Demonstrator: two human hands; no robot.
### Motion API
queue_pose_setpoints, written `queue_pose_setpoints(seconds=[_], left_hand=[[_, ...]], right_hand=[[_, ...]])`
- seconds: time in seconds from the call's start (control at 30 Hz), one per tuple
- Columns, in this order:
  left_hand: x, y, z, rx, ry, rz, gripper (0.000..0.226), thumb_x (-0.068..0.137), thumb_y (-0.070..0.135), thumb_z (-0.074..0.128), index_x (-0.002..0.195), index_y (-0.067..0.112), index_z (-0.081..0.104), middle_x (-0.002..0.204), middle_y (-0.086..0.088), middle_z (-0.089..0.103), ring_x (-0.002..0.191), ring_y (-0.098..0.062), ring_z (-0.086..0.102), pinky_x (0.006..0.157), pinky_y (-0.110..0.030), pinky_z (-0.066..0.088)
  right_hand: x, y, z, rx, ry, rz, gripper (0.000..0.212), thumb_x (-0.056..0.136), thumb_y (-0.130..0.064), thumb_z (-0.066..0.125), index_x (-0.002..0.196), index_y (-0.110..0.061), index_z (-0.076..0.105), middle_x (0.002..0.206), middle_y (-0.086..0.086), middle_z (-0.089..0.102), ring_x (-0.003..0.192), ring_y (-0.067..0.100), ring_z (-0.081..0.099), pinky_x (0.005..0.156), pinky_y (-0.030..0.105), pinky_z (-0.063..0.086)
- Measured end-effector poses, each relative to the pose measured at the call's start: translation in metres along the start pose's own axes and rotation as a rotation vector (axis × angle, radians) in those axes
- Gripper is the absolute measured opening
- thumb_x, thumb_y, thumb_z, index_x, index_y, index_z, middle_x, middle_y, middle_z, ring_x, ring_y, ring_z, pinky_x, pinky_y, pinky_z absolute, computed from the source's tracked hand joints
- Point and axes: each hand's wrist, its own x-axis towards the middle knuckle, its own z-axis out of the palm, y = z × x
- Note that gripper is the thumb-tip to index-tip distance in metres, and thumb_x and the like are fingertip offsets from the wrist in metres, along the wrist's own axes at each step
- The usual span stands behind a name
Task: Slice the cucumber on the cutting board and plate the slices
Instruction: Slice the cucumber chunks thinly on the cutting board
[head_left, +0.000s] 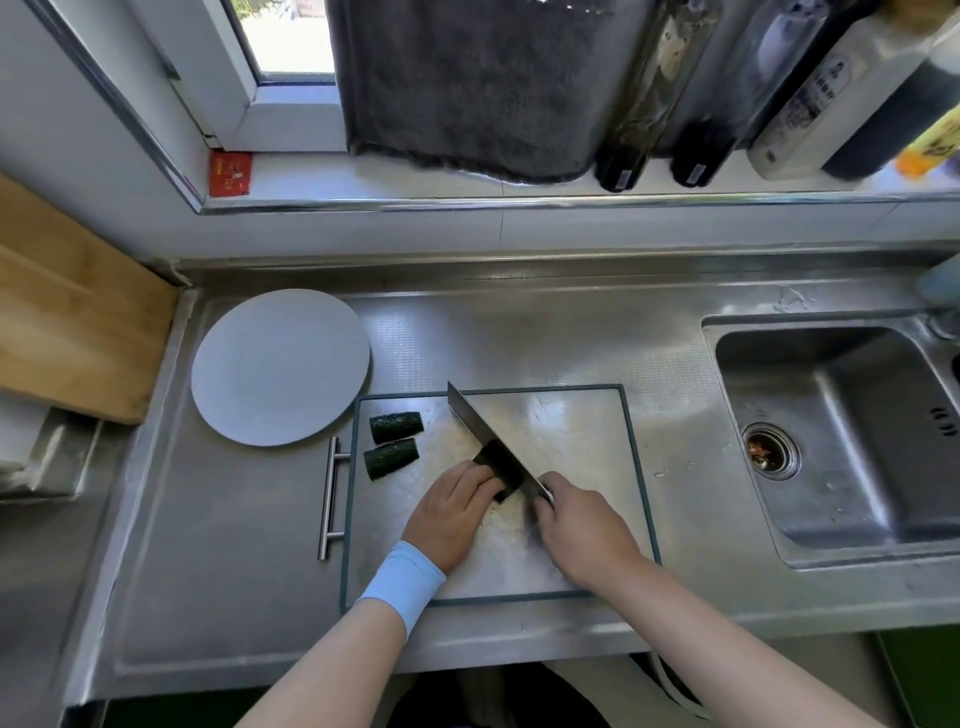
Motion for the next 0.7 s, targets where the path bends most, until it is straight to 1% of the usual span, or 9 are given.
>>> queue_pose_setpoints(seconds=[0.1, 0.17, 0.23, 0.47, 0.53, 0.6, 0.7], left_hand=[[-0.002, -0.002, 0.001, 0.017, 0.007, -0.003, 0.025, 0.081, 0.004, 0.070, 0.105, 0.007, 0.064, 0.112, -0.006, 0.053, 0.105, -0.025, 0.051, 0.093, -0.030, 0.045], [-0.003, -0.002, 0.002, 0.033, 0.010, 0.006, 0.025, 0.081, 0.005, 0.071, 0.106, 0.007, 0.066, 0.113, -0.006, 0.054, 0.105, -0.025, 0.052, 0.091, -0.031, 0.046], [-0.003, -0.004, 0.002, 0.025, 0.013, 0.013, 0.027, 0.081, 0.004, 0.072, 0.106, 0.007, 0.065, 0.114, -0.006, 0.053, 0.105, -0.026, 0.052, 0.090, -0.032, 0.047], [-0.001, -0.003, 0.001, -0.004, 0.007, -0.003, 0.029, 0.079, 0.003, 0.073, 0.107, 0.007, 0.065, 0.115, -0.006, 0.054, 0.108, -0.025, 0.051, 0.091, -0.030, 0.047], [0.000, -0.002, -0.001, -0.009, 0.020, 0.001, 0.027, 0.079, 0.001, 0.073, 0.105, 0.006, 0.066, 0.115, -0.005, 0.053, 0.107, -0.025, 0.051, 0.092, -0.029, 0.046], [0.001, -0.002, -0.002, -0.008, 0.032, 0.014, 0.025, 0.079, 0.001, 0.072, 0.103, 0.005, 0.067, 0.115, -0.005, 0.053, 0.107, -0.025, 0.051, 0.094, -0.028, 0.044], [0.002, -0.002, -0.003, -0.007, 0.041, 0.017, 0.023, 0.081, 0.001, 0.070, 0.103, 0.006, 0.067, 0.114, -0.005, 0.054, 0.106, -0.025, 0.052, 0.093, -0.029, 0.045]], right_hand=[[-0.003, -0.002, -0.002, -0.011, 0.012, 0.001, 0.019, 0.102, -0.033, 0.038, 0.104, -0.027, 0.056, 0.070, -0.007, 0.055, 0.063, 0.015, 0.051, 0.051, 0.031, 0.034], [-0.006, -0.004, -0.003, -0.007, 0.021, 0.012, 0.018, 0.102, -0.033, 0.038, 0.096, -0.028, 0.055, 0.067, -0.009, 0.054, 0.060, 0.010, 0.049, 0.049, 0.029, 0.032], [-0.011, -0.005, -0.004, 0.000, 0.039, 0.018, 0.017, 0.102, -0.033, 0.039, 0.090, -0.029, 0.051, 0.067, -0.008, 0.054, 0.060, 0.010, 0.050, 0.049, 0.029, 0.032], [-0.021, -0.015, -0.014, -0.039, 0.070, -0.020, 0.018, 0.101, -0.033, 0.037, 0.098, -0.029, 0.054, 0.070, -0.006, 0.059, 0.061, 0.014, 0.051, 0.048, 0.029, 0.031], [-0.023, -0.019, -0.016, -0.064, 0.064, -0.031, 0.017, 0.102, -0.033, 0.036, 0.097, -0.030, 0.053, 0.071, -0.006, 0.058, 0.061, 0.015, 0.050, 0.047, 0.028, 0.029], [-0.026, -0.022, -0.017, -0.085, 0.049, -0.033, 0.017, 0.102, -0.032, 0.036, 0.095, -0.029, 0.051, 0.069, -0.006, 0.055, 0.058, 0.012, 0.046, 0.047, 0.028, 0.026], [-0.028, -0.026, -0.019, -0.106, 0.040, -0.021, 0.019, 0.102, -0.032, 0.035, 0.094, -0.026, 0.051, 0.070, -0.005, 0.056, 0.057, 0.012, 0.045, 0.046, 0.029, 0.027]])
